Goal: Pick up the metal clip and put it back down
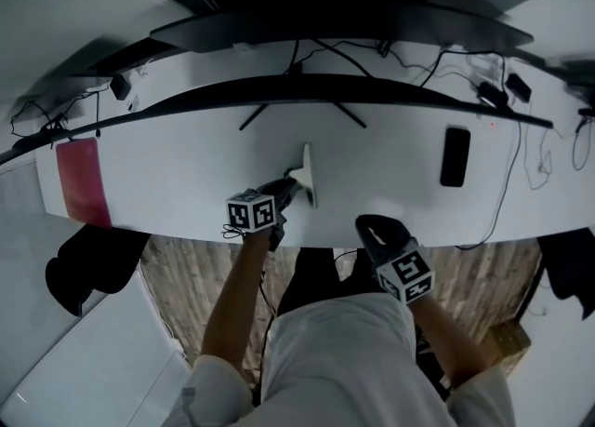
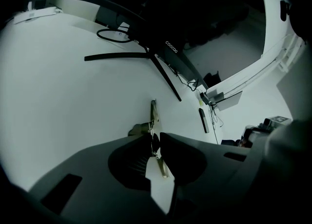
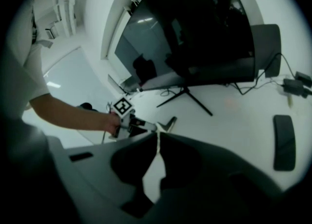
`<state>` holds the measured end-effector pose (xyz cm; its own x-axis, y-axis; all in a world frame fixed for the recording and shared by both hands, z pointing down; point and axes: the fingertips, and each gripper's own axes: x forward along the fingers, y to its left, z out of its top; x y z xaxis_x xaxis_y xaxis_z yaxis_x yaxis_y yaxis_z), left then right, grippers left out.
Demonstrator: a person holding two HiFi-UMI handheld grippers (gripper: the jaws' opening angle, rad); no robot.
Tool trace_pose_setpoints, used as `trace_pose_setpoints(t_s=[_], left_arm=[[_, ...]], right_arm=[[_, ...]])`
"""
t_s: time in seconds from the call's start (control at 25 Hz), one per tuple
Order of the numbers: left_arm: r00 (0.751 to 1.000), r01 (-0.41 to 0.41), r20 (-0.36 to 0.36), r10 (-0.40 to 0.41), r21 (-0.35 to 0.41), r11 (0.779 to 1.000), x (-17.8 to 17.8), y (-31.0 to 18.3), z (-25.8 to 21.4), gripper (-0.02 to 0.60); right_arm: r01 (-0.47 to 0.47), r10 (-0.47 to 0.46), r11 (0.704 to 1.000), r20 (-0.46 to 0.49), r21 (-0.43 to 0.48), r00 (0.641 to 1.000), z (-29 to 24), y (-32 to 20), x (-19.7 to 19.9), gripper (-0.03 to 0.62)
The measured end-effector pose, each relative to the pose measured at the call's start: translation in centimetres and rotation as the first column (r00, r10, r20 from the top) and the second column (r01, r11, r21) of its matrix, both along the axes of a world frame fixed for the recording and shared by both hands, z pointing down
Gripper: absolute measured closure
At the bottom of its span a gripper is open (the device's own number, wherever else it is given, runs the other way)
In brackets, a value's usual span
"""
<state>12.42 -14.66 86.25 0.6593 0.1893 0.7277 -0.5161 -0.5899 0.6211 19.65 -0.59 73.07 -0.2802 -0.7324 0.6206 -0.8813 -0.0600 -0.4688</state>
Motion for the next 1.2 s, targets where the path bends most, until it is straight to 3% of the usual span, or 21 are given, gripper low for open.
trace_pose_setpoints(t_s=[0.28,0.56,0.72,1.2], left_arm=[[0.990,0.058,-0.120,-0.076,-0.148,0.987,0.8,0.4,-0.3,0.545],[0.988,0.036,-0.146,-0.059,-0.158,0.987,0.0,0.2,-1.1,0.546],[0.983,0.040,-0.173,-0.061,-0.126,0.991,-1.0,-0.6,-3.0,0.546],[0.940,0.170,-0.284,-0.188,-0.085,0.982,-8.1,-4.2,-10.6,0.546]], right_arm=[[-0.011,0.011,1.000,-0.023,-0.011,1.000,-0.4,-0.6,-0.5,0.560],[-0.008,0.008,1.000,-0.069,-0.010,0.998,-1.8,-1.4,-1.4,0.560],[0.005,-0.005,1.000,-0.098,-0.007,0.995,-3.1,-1.8,-2.5,0.560],[0.049,-0.039,0.998,-0.208,0.044,0.977,-7.7,-4.8,-6.2,0.560]])
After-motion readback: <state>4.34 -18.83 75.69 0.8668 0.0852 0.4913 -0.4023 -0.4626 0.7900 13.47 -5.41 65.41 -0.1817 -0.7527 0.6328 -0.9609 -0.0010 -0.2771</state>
